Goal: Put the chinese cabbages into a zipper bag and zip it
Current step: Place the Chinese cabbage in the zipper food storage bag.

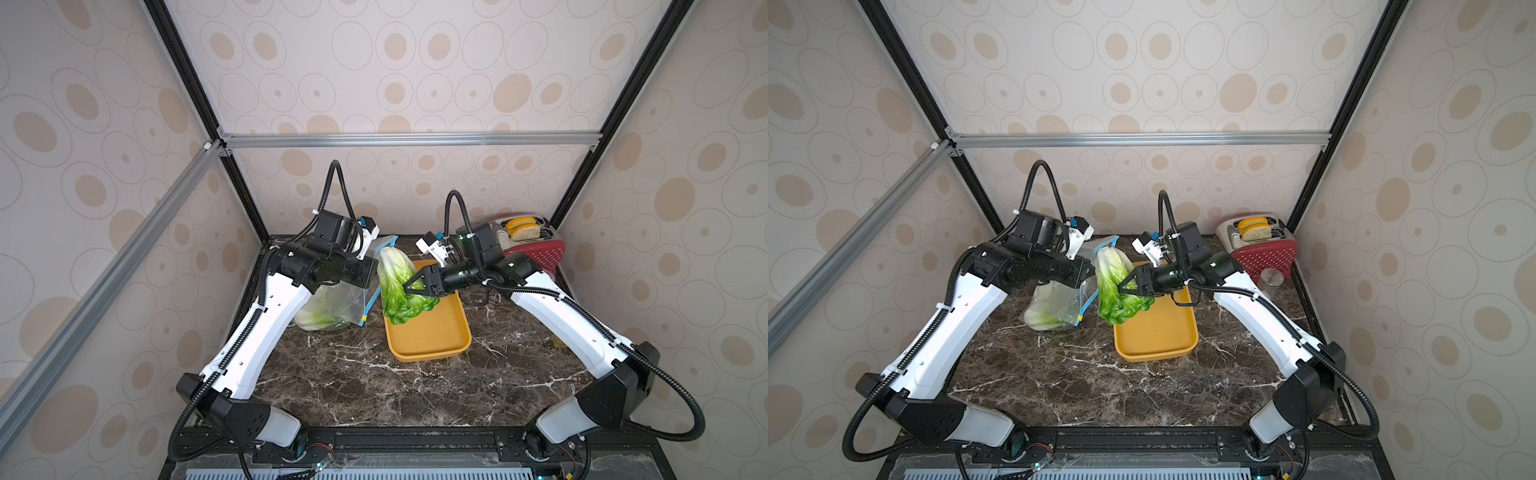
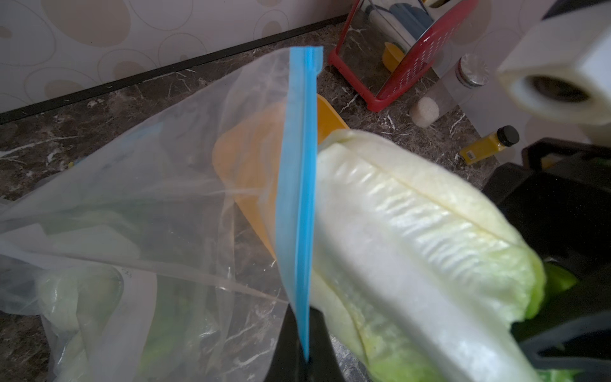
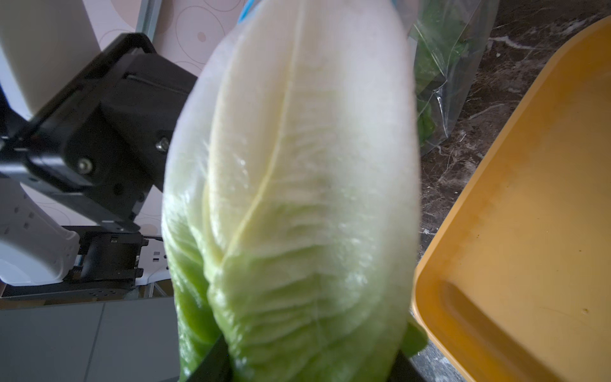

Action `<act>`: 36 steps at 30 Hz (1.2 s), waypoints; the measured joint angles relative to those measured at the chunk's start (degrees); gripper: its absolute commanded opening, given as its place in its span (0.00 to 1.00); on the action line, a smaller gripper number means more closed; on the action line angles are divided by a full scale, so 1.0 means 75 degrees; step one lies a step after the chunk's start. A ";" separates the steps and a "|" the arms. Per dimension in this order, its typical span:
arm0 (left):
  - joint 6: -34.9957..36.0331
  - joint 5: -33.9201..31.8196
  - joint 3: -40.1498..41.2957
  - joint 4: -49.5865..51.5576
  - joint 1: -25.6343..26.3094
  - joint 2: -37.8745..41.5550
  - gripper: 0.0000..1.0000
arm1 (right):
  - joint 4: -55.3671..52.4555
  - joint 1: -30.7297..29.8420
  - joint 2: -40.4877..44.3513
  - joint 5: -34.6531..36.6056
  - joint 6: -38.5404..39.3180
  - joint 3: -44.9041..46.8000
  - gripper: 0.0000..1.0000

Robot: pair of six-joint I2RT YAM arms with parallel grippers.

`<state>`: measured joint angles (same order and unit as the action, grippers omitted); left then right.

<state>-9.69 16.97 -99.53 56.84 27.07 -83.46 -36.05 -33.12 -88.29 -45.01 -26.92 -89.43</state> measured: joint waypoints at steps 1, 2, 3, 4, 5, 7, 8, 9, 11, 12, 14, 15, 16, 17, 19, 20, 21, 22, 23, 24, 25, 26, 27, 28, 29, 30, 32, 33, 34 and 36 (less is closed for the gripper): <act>-0.0073 0.0023 -0.0041 -0.0055 -0.0003 -0.0003 0.00 | -0.0020 0.0000 0.0000 0.0070 0.0026 0.0015 0.47; -0.0131 0.0082 -0.0117 -0.0111 0.0000 -0.0009 0.00 | -0.0067 -0.0003 -0.0015 0.0108 0.0050 0.0026 0.47; -0.0160 0.0125 -0.0216 -0.0140 0.0009 -0.0015 0.00 | -0.0099 -0.0017 -0.0032 0.0137 0.0061 0.0035 0.46; -0.0192 0.0169 -0.0323 -0.0172 0.0009 -0.0015 0.00 | -0.0134 -0.0035 -0.0067 0.0149 0.0085 0.0035 0.46; -0.0210 0.0242 -0.0437 -0.0221 0.0009 -0.0015 0.00 | -0.0166 -0.0044 -0.0114 0.0163 0.0122 0.0032 0.46; -0.0210 0.0423 -0.0583 -0.0332 0.0006 -0.0015 0.00 | -0.0338 -0.0067 -0.0239 0.0242 0.0242 -0.0015 0.46; -0.0204 0.0539 -0.0624 -0.0373 0.0009 -0.0015 0.00 | -0.0420 -0.0076 -0.0312 0.0291 0.0300 -0.0058 0.46; -0.0192 0.0638 -0.0635 -0.0379 0.0015 -0.0015 0.00 | -0.0507 -0.0082 -0.0373 0.0335 0.0353 -0.0122 0.46; -0.0125 0.0883 -0.0679 -0.0306 0.0015 -0.0073 0.00 | -0.0766 -0.0085 -0.0510 0.0411 0.0478 -0.0347 0.46; -0.0085 0.0979 -0.0737 -0.0224 0.0020 -0.0134 0.00 | -0.0892 -0.0085 -0.0560 0.0402 0.0542 -0.0478 0.45; 0.0079 0.1107 -0.0927 -0.0017 0.0058 -0.0321 0.00 | -0.0956 -0.0061 -0.0571 0.0291 0.0574 -0.0632 0.46; 0.0166 0.1139 -0.1014 0.0082 0.0085 -0.0411 0.00 | -0.0930 -0.0035 -0.0536 0.0221 0.0562 -0.0635 0.46; 0.0271 0.1154 -0.1090 0.0210 0.0114 -0.0495 0.00 | -0.0898 -0.0009 -0.0490 0.0131 0.0530 -0.0635 0.46; 0.0379 0.1148 -0.1142 0.0335 0.0143 -0.0554 0.00 | -0.0874 0.0032 -0.0446 0.0038 0.0487 -0.0632 0.46; 0.0519 0.1125 -0.1160 0.0449 0.0172 -0.0586 0.00 | -0.0828 0.0111 -0.0373 -0.0117 0.0347 -0.0595 0.46; 0.0592 0.1131 -0.1163 0.0495 0.0178 -0.0586 0.00 | -0.0807 0.0134 -0.0358 -0.0204 0.0248 -0.0589 0.46; 0.0647 0.1139 -0.1172 0.0513 0.0181 -0.0583 0.00 | -0.0784 0.0134 -0.0358 -0.0245 0.0166 -0.0589 0.45; 0.0688 0.1157 -0.1195 0.0527 0.0181 -0.0583 0.00 | -0.0775 0.0117 -0.0361 -0.0256 0.0096 -0.0589 0.44; 0.0720 0.1172 -0.1227 0.0554 0.0181 -0.0586 0.00 | -0.0778 0.0079 -0.0382 -0.0242 0.0050 -0.0589 0.43; 0.0740 0.1189 -0.1262 0.0586 0.0181 -0.0589 0.00 | -0.0804 0.0035 -0.0434 -0.0219 0.0017 -0.0624 0.43; 0.0761 0.1218 -0.1288 0.0627 0.0181 -0.0589 0.00 | -0.0810 -0.0015 -0.0530 -0.0201 -0.0015 -0.0694 0.41; 0.0781 0.1271 -0.1323 0.0688 0.0184 -0.0589 0.00 | -0.0825 -0.0044 -0.0670 -0.0175 -0.0041 -0.0799 0.40; 0.0790 0.1306 -0.1352 0.0731 0.0187 -0.0592 0.00 | -0.0828 -0.0061 -0.0804 -0.0140 -0.0052 -0.0895 0.40; 0.0793 0.1326 -0.1378 0.0764 0.0198 -0.0600 0.00 | -0.0825 -0.0070 -0.0944 -0.0076 -0.0085 -0.0973 0.40; 0.0799 0.1329 -0.1390 0.0784 0.0207 -0.0600 0.00 | -0.0804 -0.0061 -0.1029 -0.0006 -0.0125 -0.0979 0.40; 0.0804 0.1329 -0.1390 0.0804 0.0216 -0.0600 0.00 | -0.0810 -0.0020 -0.1078 0.0044 -0.0178 -0.0968 0.40; 0.0807 0.1335 -0.1390 0.0833 0.0221 -0.0597 0.00 | -0.0647 0.0157 -0.1064 0.0096 -0.0466 -0.0799 0.41; 0.0807 0.1343 -0.1384 0.0831 0.0224 -0.0592 0.00 | -0.0452 0.0256 -0.1005 0.0082 -0.0664 -0.0656 0.41; 0.0801 0.1367 -0.1335 0.0799 0.0227 -0.0571 0.00 | -0.0146 0.0356 -0.0915 0.0052 -0.0933 -0.0463 0.42; 0.0778 0.1437 -0.1110 0.0685 0.0227 -0.0478 0.00 | 0.0597 0.0472 -0.0676 -0.0038 -0.1582 -0.0044 0.43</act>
<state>-3.86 27.75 -107.85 61.98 28.77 -87.05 -31.57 -29.58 -93.36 -45.30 -38.79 -89.76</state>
